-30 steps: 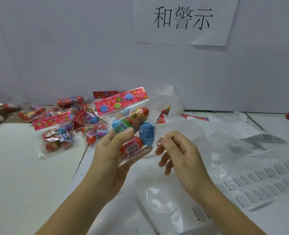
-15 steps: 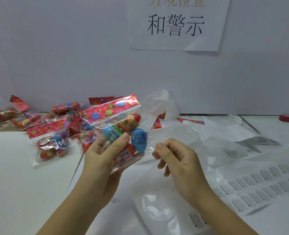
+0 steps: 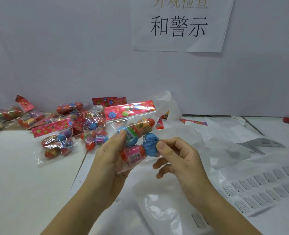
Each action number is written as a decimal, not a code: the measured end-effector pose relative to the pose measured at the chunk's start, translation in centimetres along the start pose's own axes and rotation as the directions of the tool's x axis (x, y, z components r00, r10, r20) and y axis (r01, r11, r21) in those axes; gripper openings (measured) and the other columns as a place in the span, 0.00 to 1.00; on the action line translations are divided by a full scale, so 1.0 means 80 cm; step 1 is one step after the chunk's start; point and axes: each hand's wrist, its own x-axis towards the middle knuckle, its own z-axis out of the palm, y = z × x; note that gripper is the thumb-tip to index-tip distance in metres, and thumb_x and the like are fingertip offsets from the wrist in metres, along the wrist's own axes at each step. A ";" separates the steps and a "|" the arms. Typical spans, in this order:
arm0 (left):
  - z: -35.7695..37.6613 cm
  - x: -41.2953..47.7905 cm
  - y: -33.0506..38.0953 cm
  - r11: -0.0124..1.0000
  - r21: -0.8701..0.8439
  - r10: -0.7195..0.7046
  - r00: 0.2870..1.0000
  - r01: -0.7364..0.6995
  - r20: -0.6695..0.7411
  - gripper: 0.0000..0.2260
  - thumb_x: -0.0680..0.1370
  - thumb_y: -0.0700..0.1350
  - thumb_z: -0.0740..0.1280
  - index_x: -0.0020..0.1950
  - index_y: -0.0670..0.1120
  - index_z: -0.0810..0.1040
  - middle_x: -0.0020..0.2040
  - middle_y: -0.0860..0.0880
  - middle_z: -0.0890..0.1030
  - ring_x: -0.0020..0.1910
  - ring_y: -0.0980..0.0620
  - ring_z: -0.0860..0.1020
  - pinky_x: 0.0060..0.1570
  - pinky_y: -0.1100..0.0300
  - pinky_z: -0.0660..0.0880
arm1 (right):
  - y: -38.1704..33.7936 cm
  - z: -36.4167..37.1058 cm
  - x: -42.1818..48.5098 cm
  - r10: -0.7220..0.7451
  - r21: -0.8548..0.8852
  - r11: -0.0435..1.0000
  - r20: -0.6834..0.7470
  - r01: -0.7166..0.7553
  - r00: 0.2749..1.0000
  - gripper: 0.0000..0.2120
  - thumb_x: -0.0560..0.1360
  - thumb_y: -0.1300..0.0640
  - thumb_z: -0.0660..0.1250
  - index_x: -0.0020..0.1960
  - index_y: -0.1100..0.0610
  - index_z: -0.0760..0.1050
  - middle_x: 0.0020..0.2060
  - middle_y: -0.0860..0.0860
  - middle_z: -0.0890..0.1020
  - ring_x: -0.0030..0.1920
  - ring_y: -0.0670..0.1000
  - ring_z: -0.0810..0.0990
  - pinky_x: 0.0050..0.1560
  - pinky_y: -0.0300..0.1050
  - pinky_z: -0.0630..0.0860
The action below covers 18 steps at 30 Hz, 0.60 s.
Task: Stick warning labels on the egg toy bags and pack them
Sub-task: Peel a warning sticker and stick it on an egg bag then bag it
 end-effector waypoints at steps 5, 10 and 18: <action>0.004 0.001 0.006 1.000 -0.027 -0.008 0.999 0.006 -0.050 0.19 0.68 0.56 0.63 0.54 0.49 0.78 0.47 0.46 0.86 0.41 0.49 0.86 0.33 0.58 0.82 | 0.000 0.001 0.001 0.030 0.026 0.999 0.018 -0.030 0.999 0.20 0.62 0.42 0.69 0.49 0.53 0.79 0.37 0.47 0.84 0.32 0.49 0.82 0.30 0.41 0.79; 0.002 0.002 0.006 0.999 -0.031 -0.033 0.996 0.030 -0.088 0.20 0.67 0.57 0.63 0.54 0.49 0.78 0.47 0.47 0.86 0.42 0.49 0.86 0.37 0.57 0.83 | -0.002 -0.001 0.003 0.029 0.048 0.998 0.027 -0.030 0.999 0.22 0.60 0.42 0.70 0.48 0.55 0.80 0.35 0.49 0.84 0.30 0.48 0.81 0.30 0.41 0.79; 0.005 0.002 0.005 1.000 0.009 -0.026 0.997 0.026 -0.069 0.17 0.66 0.56 0.65 0.51 0.50 0.81 0.47 0.46 0.86 0.42 0.49 0.86 0.35 0.58 0.82 | -0.001 -0.001 0.001 0.010 0.091 0.996 -0.015 -0.009 1.000 0.21 0.61 0.43 0.70 0.48 0.55 0.79 0.36 0.49 0.84 0.33 0.51 0.83 0.32 0.41 0.80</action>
